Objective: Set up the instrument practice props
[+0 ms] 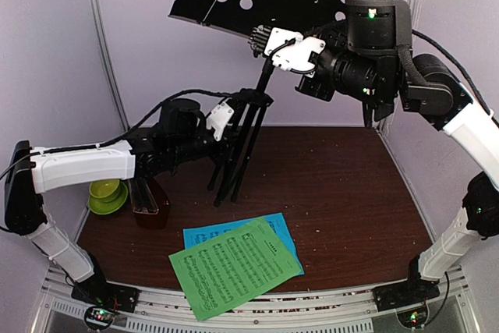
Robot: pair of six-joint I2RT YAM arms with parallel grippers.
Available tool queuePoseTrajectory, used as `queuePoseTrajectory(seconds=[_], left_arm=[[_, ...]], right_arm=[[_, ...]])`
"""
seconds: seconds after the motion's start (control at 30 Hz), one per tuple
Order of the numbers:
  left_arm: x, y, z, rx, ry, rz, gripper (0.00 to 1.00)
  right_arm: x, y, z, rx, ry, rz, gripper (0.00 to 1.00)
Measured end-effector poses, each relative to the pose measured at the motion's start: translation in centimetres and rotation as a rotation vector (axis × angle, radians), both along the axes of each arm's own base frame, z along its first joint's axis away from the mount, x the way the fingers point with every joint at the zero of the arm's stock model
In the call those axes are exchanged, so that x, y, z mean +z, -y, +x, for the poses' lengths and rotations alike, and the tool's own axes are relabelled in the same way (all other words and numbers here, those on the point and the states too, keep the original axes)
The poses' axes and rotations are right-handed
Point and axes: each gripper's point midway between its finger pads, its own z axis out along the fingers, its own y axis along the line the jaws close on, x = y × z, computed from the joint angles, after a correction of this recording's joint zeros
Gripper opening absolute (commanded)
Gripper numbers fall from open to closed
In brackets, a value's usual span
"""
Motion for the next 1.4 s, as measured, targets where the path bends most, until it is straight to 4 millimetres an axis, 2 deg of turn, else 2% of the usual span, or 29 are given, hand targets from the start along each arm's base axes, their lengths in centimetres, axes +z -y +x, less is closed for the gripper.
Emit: queuePoseTrajectory(seconds=[0.43,0.6,0.77,0.9,1.0,1.1,1.4], left_arm=[[0.2,-1.1,2.8,0.095,0.194,0.089,0.0],[0.1,-1.7,4.6,0.13,0.265,0.118,0.0],[-0.2,-1.3,6.6,0.125,0.301,0.153,0.0],[0.1,-0.7,7.6,0.128,0.317,0.155,0.18],[0.2,-0.4,7.9,0.124,0.315,0.168,0.42],[0.0,-0.3,8.2,0.124,0.297,0.177,0.58],[-1.7,-1.2,8.4,0.166,0.235,0.179,0.76]], right_arm=[[0.0,0.5,0.4,-0.022,0.008,-0.014,0.0],[0.0,1.0,0.4,-0.012,0.005,-0.023,0.0],[-0.5,1.3,0.9,-0.023,0.002,-0.04,0.0],[-0.4,1.8,1.4,-0.046,0.003,-0.04,0.0],[-0.1,1.9,1.5,-0.053,0.014,-0.031,0.0],[0.4,2.0,1.7,-0.07,0.034,-0.026,0.0],[0.0,1.3,2.8,-0.13,0.065,-0.069,0.0]])
